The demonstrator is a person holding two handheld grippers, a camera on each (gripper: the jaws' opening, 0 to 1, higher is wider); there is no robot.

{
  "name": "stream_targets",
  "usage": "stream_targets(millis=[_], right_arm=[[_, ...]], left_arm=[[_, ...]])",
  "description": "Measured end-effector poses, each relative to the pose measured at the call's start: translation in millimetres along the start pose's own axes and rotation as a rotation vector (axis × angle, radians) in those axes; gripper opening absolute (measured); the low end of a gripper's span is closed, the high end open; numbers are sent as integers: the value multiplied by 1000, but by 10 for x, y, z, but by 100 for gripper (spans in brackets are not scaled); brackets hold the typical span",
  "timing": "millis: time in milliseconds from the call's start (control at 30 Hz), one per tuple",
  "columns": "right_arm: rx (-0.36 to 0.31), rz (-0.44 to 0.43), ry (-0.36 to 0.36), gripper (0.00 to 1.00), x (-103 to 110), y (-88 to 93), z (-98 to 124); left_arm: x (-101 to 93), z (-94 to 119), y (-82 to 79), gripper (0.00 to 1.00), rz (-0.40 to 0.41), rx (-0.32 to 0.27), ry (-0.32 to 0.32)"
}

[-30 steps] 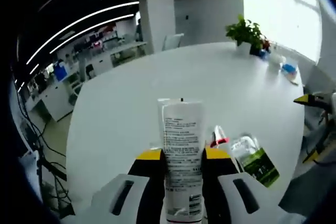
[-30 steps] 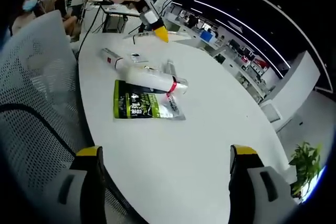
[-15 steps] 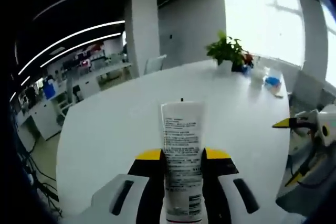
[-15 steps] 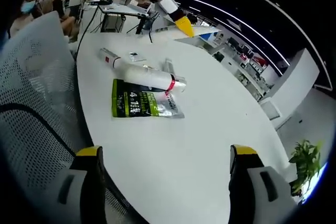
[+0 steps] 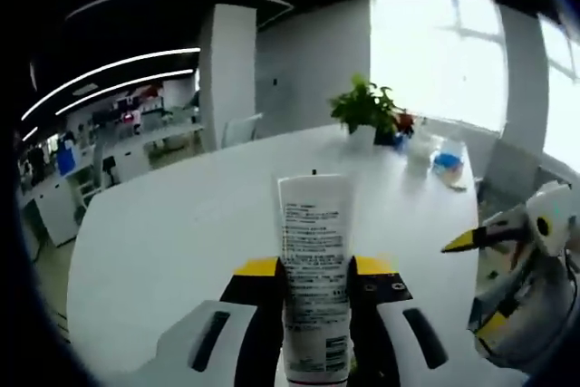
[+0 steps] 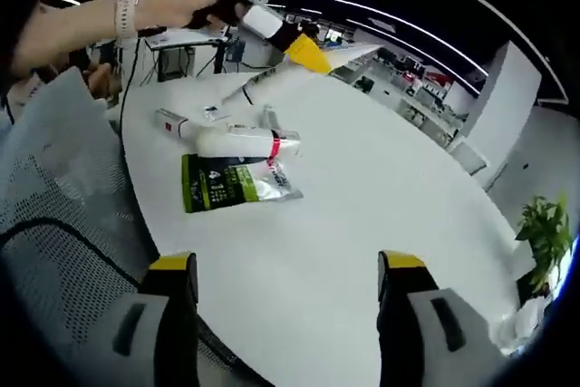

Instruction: Arrange the skincare products in the storage area until every visible bottle or jar stands upright without overlapping.

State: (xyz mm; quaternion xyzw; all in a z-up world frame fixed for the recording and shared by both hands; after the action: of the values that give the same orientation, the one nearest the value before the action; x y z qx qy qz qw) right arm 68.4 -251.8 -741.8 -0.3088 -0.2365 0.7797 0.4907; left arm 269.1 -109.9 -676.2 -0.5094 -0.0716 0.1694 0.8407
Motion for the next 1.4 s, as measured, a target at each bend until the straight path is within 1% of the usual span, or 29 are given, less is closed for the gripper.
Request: stream_targets(millis=[33, 67, 133, 167, 200, 233, 267, 333, 400, 433, 467, 500, 533, 600, 633, 667, 700, 767, 833, 900, 933, 967, 1000, 1033, 1067, 1200, 1267, 1400], right_arm=[[-19, -36, 8, 84, -65, 2, 36], [-36, -63, 14, 83, -107, -2, 58], [-67, -113, 9, 78, -182, -12, 93], [-92, -156, 15, 76, -242, -22, 113], [-107, -170, 16, 74, -283, -30, 126], [-117, -173, 17, 73, -319, -37, 137], [-111, -171, 23, 71, -371, -38, 150], [-97, -157, 41, 71, -441, -45, 158], [-111, -152, 59, 69, -506, -70, 176], [-129, -163, 68, 68, -538, -91, 184], [-154, -193, 66, 68, -572, -122, 187], [-163, -213, 56, 68, -589, -139, 188], [-182, -251, 41, 67, -608, -167, 191], [-205, -296, 10, 57, -630, -200, 192], [-226, -320, 4, 56, -652, -224, 190], [-221, -317, 5, 56, -669, -228, 190], [-217, -317, 9, 54, -687, -245, 194], [-248, -321, 19, 47, -719, -288, 209], [-262, -352, -2, 46, -778, -302, 197], [-295, -376, -19, 41, -796, -354, 194], [-302, -387, -30, 40, -799, -372, 188], [-302, -407, -41, 37, -795, -388, 179], [-312, -411, -69, 34, -786, -410, 156], [-316, -422, -83, 30, -781, -424, 143], [-324, -428, -87, 30, -782, -442, 133], [-353, -447, -113, 30, -768, -512, 117], [-366, -498, -152, 28, -758, -541, 90], [-383, -537, -178, 27, -747, -578, 39]], left_arm=[[-22, -13, -8, 23, -3, -3, 4], [-59, -30, -20, 23, -5, -7, 9], [-101, -58, -24, 23, -2, -17, 16], [-133, -82, -23, 23, 5, -24, 26], [-156, -98, -20, 23, 12, -30, 34], [-189, -122, -15, 23, 20, -40, 41], [-208, -134, -16, 23, 22, -46, 46], [-267, -155, -18, 23, 40, -61, 62], [-323, -180, -20, 23, 53, -72, 81], [-347, -193, -17, 23, 52, -74, 84], [-374, -210, -13, 23, 48, -72, 86], [-391, -219, -8, 23, 46, -73, 86], [-415, -228, 1, 23, 45, -74, 90], [-444, -237, 16, 23, 56, -83, 98], [-457, -240, 23, 23, 60, -87, 102], [-451, -259, 24, 23, 60, -94, 106], [-464, -267, 29, 23, 46, -104, 111], [-495, -282, 57, 23, 52, -103, 117], [-535, -290, 100, 23, 58, -99, 120], [-540, -307, 123, 23, 56, -107, 128], [-556, -311, 130, 23, 56, -109, 133], [-575, -315, 135, 23, 50, -107, 141], [-586, -334, 144, 23, 29, -97, 148], [-600, -342, 154, 23, 12, -90, 147], [-620, -358, 175, 23, -5, -78, 142], [-651, -381, 227, 23, -20, -55, 148], [-653, -390, 220, 23, -25, -56, 148], [-658, -384, 199, 23, -40, -65, 148]])
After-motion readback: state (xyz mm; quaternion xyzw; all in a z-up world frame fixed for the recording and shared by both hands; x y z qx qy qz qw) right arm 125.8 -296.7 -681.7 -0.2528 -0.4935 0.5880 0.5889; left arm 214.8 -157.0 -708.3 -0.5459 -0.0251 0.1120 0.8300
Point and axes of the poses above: the point that each gripper's makers call its tool centre point, and the gripper's own axes: z roughly backward along the fingers, x roughly to its left, y roughly out of its underside, the point moved 9 cm from there along z, roughly backward along the fingers, and after that the axes turned 8 degrees about x, right-handed, at the moved point
